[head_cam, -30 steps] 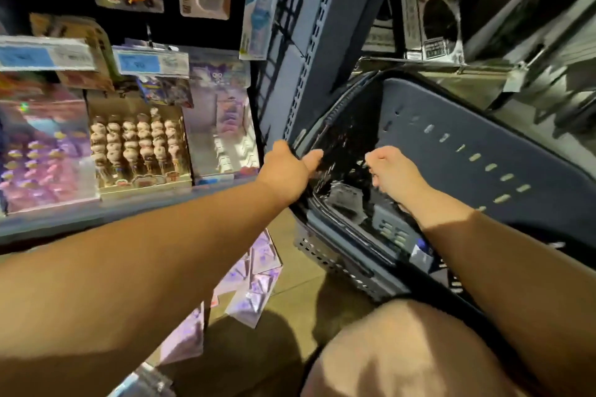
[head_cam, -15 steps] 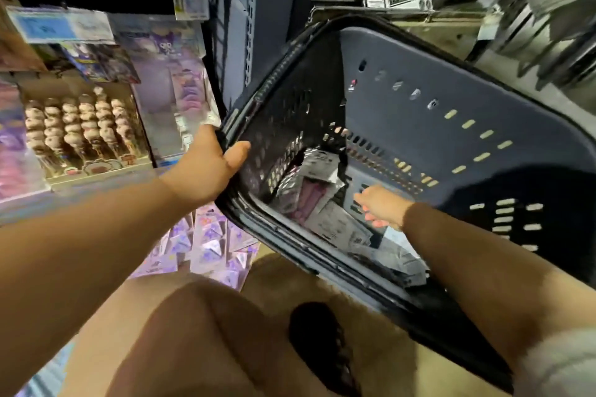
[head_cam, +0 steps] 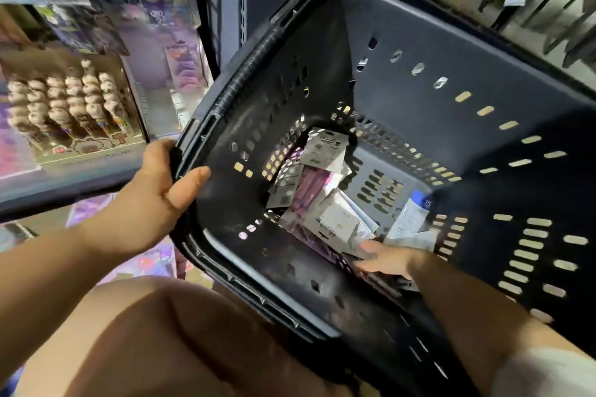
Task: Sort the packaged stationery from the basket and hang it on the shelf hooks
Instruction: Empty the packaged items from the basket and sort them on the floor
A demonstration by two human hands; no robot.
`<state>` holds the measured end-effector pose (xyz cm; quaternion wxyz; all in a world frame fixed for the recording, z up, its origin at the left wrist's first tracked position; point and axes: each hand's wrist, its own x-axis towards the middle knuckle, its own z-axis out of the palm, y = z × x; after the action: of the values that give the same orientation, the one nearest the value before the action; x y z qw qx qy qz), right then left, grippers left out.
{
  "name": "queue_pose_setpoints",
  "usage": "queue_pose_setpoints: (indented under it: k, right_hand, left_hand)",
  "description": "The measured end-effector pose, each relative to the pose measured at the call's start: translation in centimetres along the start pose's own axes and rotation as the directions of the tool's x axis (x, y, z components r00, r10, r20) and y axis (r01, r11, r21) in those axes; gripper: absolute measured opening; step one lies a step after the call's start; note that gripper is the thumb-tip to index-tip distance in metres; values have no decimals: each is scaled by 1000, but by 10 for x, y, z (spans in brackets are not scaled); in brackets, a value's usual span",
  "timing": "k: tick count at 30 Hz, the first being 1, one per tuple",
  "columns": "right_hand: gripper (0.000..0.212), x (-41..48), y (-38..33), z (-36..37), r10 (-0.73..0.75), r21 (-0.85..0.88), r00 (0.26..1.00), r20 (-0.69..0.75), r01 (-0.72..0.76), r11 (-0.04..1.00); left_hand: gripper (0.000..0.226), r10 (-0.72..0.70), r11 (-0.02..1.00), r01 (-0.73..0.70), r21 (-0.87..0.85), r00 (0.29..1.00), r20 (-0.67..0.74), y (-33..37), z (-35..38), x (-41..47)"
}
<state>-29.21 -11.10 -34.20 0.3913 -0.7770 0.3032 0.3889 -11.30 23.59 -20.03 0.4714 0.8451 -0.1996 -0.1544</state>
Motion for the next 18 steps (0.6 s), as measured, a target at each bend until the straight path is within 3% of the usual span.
queue_pose_setpoints:
  k: [2,3,5,7,9,10,13,14,16,18]
  right_hand:
    - [75,0,4,2,-10,157,1000,25,6,988]
    - [72,-1,6,0,-15,189,998,58,4,982]
    - [92,-3,8,-8,-36,167,979,199,2,986]
    - [114,-6,8,-10,32,-24,972,234,-28,999]
    - [116,-9,12,-5,40,-228,992,116,-13,974]
    - [106,-11,13,-3,2,-236,1000,31,5,972]
    - [64,-15,18,1,-73,-14,964,-255,72,997]
    - [56,-12,22,2,-64,-17,930,-363,62,998]
    - [49,-10,25,4,-10,-148,859,-512,-76,986]
    - [47,-9,27,7,27,-207,835,-549,-167,964]
  left_hand:
    - [75,-10,1000,10,2,1000,-3,-1,1,-3]
    - [73,-11,1000,11,5,1000,-1,-2,2,-4]
    - [72,-12,1000,12,17,1000,-9,-2,3,-8]
    - [77,-8,1000,8,8,1000,-19,-3,4,-10]
    - [81,-5,1000,4,-11,1000,-21,-2,5,-11]
    - [82,-9,1000,8,-2,1000,-19,-2,5,-11]
    - [71,1,1000,-1,19,1000,-25,-6,6,-14]
    - [63,6,1000,-5,28,1000,-28,-6,6,-16]
    - [55,11,1000,-11,23,999,-30,-8,6,-20]
    - [53,21,1000,-21,17,999,-26,-9,7,-24]
